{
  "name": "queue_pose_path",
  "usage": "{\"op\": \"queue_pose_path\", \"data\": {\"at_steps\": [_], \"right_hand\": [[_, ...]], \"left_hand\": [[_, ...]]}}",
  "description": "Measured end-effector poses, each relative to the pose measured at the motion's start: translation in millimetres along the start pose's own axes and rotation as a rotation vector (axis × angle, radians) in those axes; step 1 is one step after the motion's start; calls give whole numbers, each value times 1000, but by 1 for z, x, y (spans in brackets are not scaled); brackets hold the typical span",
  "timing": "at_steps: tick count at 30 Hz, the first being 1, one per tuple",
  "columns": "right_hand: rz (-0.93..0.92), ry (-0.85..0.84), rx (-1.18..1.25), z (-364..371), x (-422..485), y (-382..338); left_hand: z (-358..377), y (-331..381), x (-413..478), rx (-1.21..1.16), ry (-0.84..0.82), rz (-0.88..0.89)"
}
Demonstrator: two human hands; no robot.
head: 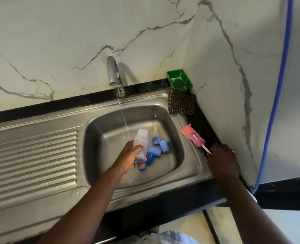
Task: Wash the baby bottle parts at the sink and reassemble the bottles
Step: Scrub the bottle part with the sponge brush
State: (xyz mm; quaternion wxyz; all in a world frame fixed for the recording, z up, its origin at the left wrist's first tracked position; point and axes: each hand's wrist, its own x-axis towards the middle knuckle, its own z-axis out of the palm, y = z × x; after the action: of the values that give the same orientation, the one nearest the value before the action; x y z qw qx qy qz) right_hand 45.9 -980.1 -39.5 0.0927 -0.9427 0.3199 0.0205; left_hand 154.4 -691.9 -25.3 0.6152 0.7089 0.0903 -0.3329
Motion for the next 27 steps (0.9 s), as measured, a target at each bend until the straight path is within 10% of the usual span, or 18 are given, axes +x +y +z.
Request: {"op": "queue_pose_path", "data": {"at_steps": [8, 20, 27], "right_hand": [[-92, 94, -30, -3, -6, 5], [-381, -176, 886, -43, -57, -132], [-546, -229, 773, -46, -88, -197]], "left_hand": [[3, 2, -12, -160, -43, 13], [-59, 6, -39, -301, -48, 205], [-104, 13, -55, -159, 0, 388]]}}
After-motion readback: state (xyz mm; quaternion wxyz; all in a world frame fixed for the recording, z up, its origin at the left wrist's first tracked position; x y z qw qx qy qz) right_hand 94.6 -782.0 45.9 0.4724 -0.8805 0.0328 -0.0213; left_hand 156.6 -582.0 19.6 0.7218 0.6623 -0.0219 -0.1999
